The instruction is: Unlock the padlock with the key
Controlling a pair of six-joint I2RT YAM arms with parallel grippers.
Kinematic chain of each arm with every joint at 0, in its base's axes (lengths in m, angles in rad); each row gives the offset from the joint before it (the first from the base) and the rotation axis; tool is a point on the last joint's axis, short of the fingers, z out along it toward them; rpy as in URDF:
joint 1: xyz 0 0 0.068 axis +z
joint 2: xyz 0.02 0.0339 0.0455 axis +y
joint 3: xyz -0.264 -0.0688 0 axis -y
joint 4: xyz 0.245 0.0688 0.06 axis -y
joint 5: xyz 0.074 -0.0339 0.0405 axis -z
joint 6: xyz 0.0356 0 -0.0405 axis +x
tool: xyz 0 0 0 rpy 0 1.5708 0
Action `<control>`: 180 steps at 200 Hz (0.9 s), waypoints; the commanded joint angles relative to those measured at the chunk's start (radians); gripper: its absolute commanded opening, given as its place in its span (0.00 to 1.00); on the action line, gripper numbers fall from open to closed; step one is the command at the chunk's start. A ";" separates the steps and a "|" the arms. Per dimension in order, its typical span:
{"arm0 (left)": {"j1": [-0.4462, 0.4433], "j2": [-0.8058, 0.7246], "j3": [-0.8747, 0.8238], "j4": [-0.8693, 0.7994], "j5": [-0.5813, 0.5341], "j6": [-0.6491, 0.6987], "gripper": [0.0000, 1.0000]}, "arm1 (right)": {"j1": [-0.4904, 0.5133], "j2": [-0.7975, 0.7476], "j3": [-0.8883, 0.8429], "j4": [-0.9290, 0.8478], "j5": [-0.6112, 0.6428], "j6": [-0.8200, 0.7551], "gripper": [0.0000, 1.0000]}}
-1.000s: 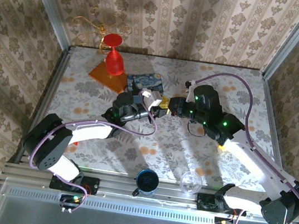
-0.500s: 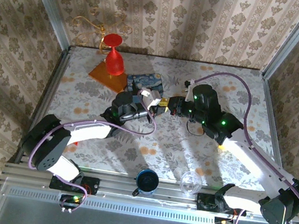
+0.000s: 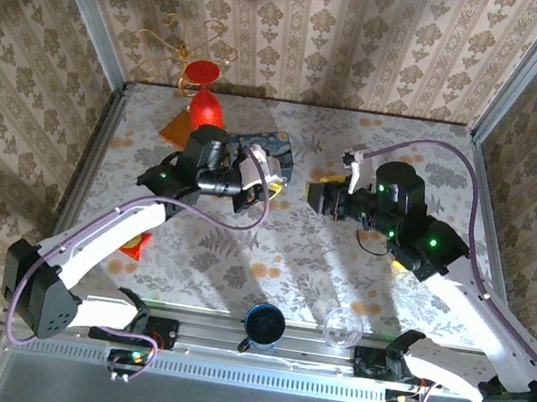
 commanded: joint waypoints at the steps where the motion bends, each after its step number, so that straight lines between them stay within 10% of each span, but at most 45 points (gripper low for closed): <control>1: 0.001 -0.013 0.083 -0.338 0.059 0.185 0.00 | -0.002 0.005 -0.041 0.081 -0.216 -0.125 0.48; 74: -0.007 -0.057 0.104 -0.396 0.114 0.225 0.00 | 0.007 0.088 -0.021 0.133 -0.460 -0.208 0.41; 180: -0.009 -0.055 0.097 -0.388 0.129 0.222 0.00 | 0.023 0.166 0.015 0.115 -0.474 -0.224 0.33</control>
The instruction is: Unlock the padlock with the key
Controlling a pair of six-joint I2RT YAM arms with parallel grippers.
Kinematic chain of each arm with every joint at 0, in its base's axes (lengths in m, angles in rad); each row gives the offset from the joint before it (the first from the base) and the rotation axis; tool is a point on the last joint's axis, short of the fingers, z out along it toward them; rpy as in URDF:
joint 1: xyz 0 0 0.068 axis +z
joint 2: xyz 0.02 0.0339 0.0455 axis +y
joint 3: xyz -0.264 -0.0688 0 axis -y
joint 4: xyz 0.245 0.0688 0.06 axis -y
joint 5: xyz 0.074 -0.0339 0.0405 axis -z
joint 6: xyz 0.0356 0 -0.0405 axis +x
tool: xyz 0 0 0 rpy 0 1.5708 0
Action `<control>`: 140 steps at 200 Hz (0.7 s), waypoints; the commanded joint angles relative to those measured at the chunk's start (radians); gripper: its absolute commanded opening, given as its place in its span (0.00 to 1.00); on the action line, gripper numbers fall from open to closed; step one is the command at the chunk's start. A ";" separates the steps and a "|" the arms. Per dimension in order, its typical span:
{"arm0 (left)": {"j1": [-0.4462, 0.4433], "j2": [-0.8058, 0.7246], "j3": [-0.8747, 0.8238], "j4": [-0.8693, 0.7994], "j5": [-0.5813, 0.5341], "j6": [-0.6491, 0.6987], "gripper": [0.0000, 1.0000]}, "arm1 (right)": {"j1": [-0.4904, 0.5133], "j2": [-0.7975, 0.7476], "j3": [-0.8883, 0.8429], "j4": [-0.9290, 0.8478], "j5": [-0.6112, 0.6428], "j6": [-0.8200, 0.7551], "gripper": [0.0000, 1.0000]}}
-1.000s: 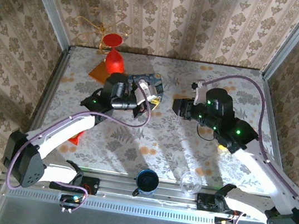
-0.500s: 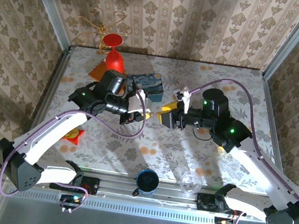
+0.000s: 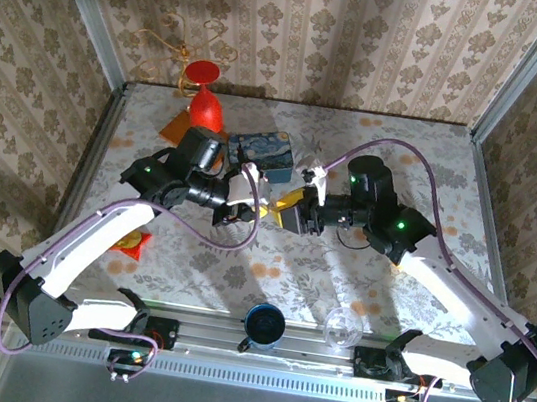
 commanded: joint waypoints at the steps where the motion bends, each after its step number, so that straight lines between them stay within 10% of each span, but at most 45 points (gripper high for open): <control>1: -0.008 -0.013 0.006 -0.020 0.034 0.026 0.00 | 0.009 0.007 0.044 0.009 -0.022 -0.020 0.33; 140: -0.009 -0.018 -0.001 -0.029 0.033 0.037 0.00 | 0.029 0.054 0.078 -0.009 -0.002 -0.040 0.12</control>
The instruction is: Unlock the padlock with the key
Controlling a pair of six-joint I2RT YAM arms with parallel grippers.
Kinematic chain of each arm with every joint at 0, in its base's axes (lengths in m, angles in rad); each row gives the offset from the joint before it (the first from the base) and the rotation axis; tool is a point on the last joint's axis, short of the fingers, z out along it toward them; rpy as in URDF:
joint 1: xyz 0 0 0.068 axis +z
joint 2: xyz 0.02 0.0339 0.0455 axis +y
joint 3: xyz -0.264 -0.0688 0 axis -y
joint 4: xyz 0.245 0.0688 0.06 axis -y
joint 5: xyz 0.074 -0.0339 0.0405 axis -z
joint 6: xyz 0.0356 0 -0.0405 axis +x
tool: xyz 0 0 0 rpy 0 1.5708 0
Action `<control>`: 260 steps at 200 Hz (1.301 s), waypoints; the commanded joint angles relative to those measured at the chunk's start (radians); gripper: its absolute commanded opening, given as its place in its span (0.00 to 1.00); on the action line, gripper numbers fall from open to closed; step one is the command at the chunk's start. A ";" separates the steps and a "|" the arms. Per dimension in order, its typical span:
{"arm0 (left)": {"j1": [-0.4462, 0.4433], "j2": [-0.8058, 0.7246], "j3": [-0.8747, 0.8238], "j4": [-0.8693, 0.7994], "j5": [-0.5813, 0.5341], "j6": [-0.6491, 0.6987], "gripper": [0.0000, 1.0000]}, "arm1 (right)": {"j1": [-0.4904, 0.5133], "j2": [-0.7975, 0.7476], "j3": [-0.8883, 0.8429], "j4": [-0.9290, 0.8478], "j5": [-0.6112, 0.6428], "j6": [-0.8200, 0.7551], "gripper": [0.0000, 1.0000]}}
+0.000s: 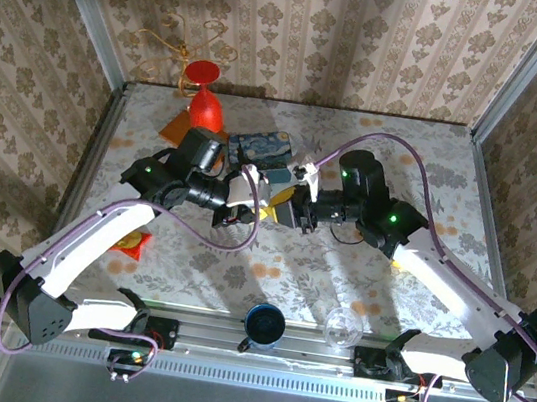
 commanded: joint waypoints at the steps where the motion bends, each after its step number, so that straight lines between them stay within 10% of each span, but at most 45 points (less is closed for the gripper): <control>1: -0.004 -0.019 -0.001 -0.018 0.017 0.030 0.00 | 0.007 -0.001 0.027 -0.010 -0.002 -0.016 0.12; 102: 0.005 -0.049 -0.011 0.025 -0.006 -0.005 0.00 | 0.007 -0.063 -0.017 -0.010 0.088 -0.018 0.00; 136: 0.026 -0.139 -0.091 0.207 -0.030 -0.176 0.42 | 0.007 -0.107 -0.088 0.086 0.232 0.047 0.00; 209: 0.073 -0.321 -0.359 0.784 -0.171 -0.746 0.99 | -0.008 -0.202 -0.322 0.513 0.405 0.339 0.00; 260: 0.105 -0.335 -0.478 1.011 -0.328 -1.012 1.00 | -0.057 -0.216 -0.386 0.631 0.466 0.471 0.00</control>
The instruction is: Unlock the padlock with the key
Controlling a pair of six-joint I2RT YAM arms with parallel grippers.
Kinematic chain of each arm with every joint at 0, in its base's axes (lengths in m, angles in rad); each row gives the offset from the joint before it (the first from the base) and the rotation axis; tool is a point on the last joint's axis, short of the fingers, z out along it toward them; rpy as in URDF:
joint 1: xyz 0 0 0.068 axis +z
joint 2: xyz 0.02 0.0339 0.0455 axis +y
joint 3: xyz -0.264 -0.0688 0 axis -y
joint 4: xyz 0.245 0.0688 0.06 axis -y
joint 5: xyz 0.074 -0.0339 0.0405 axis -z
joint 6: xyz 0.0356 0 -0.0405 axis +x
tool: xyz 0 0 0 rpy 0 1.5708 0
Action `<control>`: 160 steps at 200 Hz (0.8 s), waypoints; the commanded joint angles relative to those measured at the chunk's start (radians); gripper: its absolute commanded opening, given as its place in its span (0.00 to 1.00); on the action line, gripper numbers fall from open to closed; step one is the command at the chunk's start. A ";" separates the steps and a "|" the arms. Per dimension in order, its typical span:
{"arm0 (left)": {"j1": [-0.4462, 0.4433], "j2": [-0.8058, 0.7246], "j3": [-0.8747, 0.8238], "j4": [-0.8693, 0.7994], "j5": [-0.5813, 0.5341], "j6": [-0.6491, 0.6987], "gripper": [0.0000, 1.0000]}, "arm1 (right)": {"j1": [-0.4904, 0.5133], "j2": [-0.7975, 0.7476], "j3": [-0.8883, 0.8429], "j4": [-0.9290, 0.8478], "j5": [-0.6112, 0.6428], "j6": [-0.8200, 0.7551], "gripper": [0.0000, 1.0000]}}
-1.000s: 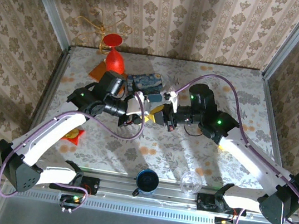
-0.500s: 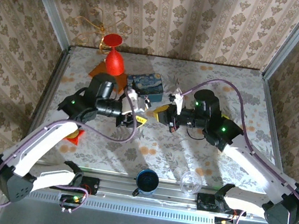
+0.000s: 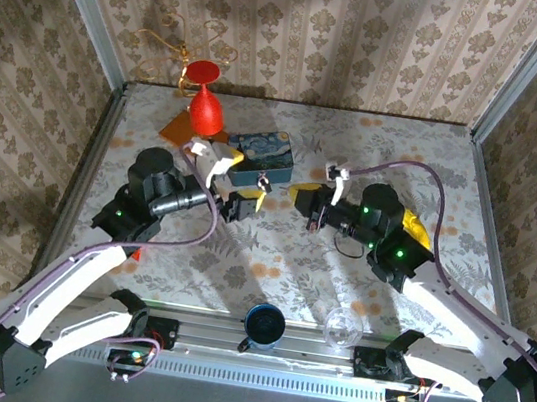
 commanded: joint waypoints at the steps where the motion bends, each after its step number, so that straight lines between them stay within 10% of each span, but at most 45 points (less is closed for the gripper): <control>1: 0.025 -0.012 -0.062 0.195 -0.090 -0.205 1.00 | -0.034 -0.016 -0.034 0.131 0.052 0.106 0.00; 66: 0.061 0.091 -0.024 0.215 -0.052 -0.308 1.00 | -0.135 0.021 -0.118 0.300 -0.014 0.261 0.00; 160: 0.136 0.283 -0.131 0.816 0.100 -0.623 0.90 | -0.160 0.100 -0.172 0.534 -0.057 0.389 0.00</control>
